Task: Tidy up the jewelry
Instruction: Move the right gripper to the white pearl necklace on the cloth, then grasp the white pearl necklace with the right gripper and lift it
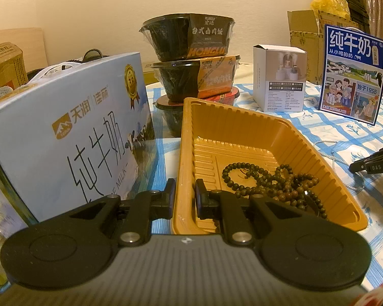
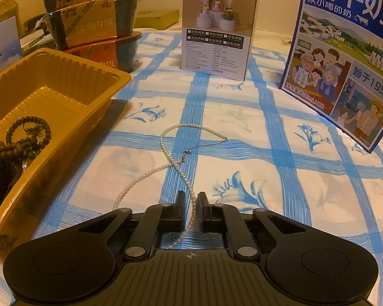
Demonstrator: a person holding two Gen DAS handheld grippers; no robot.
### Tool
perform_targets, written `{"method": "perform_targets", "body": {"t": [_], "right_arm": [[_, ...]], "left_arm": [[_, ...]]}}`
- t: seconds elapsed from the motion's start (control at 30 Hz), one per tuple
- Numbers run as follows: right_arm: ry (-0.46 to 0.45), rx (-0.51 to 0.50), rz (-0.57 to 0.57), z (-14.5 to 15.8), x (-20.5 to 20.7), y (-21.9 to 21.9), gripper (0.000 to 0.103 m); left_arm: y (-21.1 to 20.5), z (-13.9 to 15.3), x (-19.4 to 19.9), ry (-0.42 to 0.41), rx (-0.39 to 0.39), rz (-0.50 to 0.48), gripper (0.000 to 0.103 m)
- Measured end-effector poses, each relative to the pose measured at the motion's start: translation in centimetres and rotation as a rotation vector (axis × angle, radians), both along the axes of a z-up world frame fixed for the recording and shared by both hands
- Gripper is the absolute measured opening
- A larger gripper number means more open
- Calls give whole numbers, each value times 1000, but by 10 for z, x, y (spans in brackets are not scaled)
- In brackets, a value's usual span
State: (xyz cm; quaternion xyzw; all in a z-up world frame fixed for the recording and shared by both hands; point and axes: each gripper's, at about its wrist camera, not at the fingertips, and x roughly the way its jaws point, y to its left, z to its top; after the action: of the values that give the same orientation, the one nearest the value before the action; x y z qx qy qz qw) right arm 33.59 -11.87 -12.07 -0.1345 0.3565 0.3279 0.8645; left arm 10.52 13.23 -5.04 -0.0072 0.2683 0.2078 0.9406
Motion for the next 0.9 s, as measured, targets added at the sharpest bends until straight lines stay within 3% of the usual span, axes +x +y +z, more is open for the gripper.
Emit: {"method": "perform_targets", "body": {"t": [0.3, 0.9], "right_arm": [[-16, 38, -12, 15, -2, -8, 2], [-232, 250, 62, 174, -26, -27, 2]], "left_arm": [[0, 0, 0, -1, 0, -1, 14], [-2, 2, 0, -8, -7, 0, 13]]}}
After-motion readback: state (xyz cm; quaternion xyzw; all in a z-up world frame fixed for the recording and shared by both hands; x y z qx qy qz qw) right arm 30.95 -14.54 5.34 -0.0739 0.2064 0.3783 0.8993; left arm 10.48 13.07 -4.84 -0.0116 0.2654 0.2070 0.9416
